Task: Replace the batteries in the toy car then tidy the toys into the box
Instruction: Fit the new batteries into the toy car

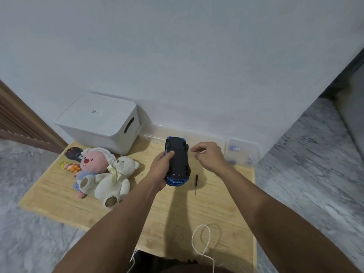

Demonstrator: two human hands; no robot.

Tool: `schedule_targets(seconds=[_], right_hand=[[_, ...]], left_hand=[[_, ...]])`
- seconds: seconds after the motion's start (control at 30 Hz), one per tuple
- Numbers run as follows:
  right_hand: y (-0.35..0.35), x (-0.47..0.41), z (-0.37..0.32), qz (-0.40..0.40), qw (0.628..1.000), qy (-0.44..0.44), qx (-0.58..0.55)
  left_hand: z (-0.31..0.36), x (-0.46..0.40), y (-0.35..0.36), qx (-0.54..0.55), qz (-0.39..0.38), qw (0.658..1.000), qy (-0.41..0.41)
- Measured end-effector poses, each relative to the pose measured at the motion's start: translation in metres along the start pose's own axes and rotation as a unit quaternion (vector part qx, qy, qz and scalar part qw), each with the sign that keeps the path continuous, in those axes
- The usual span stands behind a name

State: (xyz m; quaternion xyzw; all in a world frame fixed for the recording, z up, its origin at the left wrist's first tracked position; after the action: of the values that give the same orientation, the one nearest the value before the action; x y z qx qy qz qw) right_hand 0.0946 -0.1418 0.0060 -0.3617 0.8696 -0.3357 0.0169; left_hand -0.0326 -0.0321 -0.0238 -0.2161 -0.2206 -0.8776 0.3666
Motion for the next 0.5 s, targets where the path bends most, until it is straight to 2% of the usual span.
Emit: schedule_targets(seconds=[0.1,0.2,0.33,0.5], right_hand=[[0.015,-0.004,0.027,0.007,0.997,0.075,0.026],[0.031,-0.005,0.047,-0.001,0.987,0.125,0.1],[0.052,-0.001,0.06,-0.008,0.969,0.14,0.204],[0.066,-0.003,0.067,0.001,0.953,0.144,0.268]], left_hand=[[-0.007,-0.001,-0.011,0.004,0.017,1.0,-0.021],[-0.015,-0.004,-0.021,0.005,0.028,0.999,-0.036],[-0.021,-0.006,-0.032,0.009,0.04,0.998,-0.045],[-0.024,-0.008,-0.044,0.02,0.054,0.996,-0.062]])
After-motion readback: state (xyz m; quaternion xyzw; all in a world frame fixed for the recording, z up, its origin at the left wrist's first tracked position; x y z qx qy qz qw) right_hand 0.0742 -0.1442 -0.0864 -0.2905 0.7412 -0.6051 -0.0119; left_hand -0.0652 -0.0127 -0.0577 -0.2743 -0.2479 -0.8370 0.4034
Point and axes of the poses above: each hand's wrist, its own x-axis away from the middle knuckle, its own y-axis out of the palm, z = x × y, the point moved 1 cm from there along -x, towards the middle knuckle, and after that the axes turned 1 degree about -z, right-handed, at the moved point
